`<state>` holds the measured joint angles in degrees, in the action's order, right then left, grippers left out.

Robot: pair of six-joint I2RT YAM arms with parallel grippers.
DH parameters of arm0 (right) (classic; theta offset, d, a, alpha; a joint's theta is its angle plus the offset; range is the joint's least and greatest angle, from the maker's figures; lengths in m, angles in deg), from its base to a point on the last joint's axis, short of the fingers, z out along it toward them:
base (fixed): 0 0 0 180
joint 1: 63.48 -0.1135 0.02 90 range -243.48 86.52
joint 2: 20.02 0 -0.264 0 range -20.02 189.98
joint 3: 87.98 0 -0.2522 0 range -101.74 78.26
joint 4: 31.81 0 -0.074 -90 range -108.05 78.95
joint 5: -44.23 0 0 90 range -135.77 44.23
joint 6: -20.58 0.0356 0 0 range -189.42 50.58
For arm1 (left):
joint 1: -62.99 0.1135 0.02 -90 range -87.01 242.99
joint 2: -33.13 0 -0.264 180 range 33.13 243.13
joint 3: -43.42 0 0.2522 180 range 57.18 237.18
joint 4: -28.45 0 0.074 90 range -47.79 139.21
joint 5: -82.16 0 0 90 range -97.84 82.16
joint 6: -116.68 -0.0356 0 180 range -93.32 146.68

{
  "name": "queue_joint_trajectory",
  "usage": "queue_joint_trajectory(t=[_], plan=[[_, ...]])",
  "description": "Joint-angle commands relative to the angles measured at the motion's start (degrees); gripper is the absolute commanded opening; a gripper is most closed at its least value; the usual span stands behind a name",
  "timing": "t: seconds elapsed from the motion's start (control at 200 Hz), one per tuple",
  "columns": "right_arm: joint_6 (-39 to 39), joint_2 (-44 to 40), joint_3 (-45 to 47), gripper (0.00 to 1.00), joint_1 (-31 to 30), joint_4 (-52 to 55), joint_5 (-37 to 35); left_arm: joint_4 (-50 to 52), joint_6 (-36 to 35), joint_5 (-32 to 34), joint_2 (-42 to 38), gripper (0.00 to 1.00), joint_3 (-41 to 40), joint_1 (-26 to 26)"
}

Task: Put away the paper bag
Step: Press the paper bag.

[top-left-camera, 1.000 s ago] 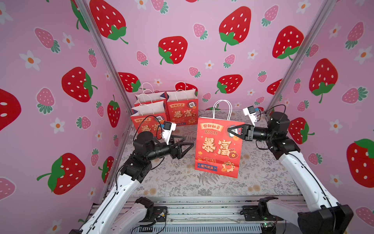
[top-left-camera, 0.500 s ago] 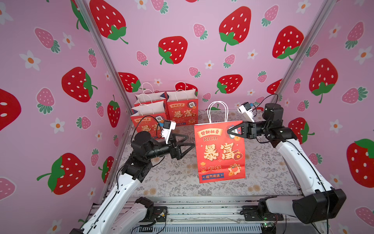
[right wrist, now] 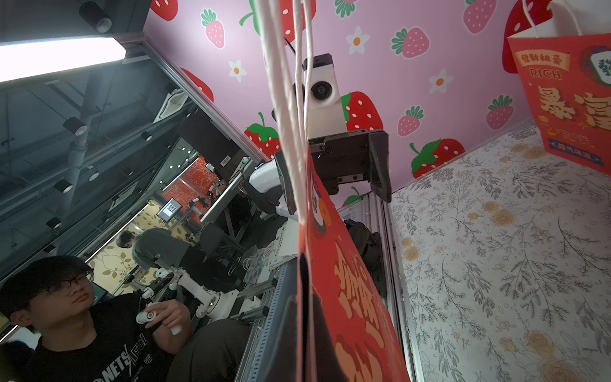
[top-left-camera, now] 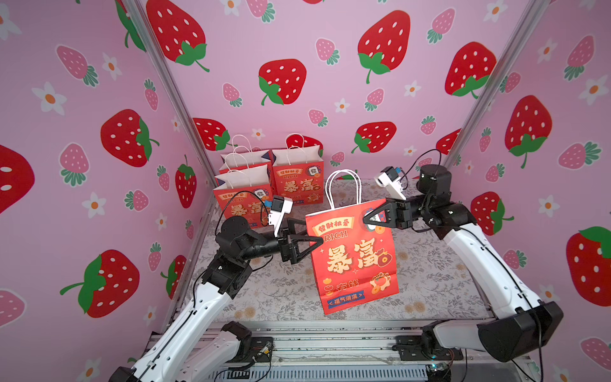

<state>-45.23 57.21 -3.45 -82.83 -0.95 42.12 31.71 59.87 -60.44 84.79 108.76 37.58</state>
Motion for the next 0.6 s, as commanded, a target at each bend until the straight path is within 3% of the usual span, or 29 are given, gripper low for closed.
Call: queue_joint_trajectory(t=[0.0, 0.245, 0.395, 0.595], plan=[[2.4, 0.6, -2.1, 0.00, -0.5, -1.0, -2.1, -1.3, -0.7, -0.5, -0.2, 0.78, 2.2, -0.8], [2.8, 0.0, -0.9, 0.02, -1.5, -0.6, -7.6, -0.8, -0.9, 0.3, 0.6, 0.27, 2.1, -1.0], [3.4, -1.1, 0.1, 0.10, -1.9, -0.8, -11.3, -0.1, -1.0, 1.6, 0.6, 0.00, 2.1, -1.0], [8.0, -6.3, 7.4, 0.42, -2.0, -7.9, -17.1, 3.9, -2.0, 4.1, 1.1, 0.00, 3.3, -1.0]])
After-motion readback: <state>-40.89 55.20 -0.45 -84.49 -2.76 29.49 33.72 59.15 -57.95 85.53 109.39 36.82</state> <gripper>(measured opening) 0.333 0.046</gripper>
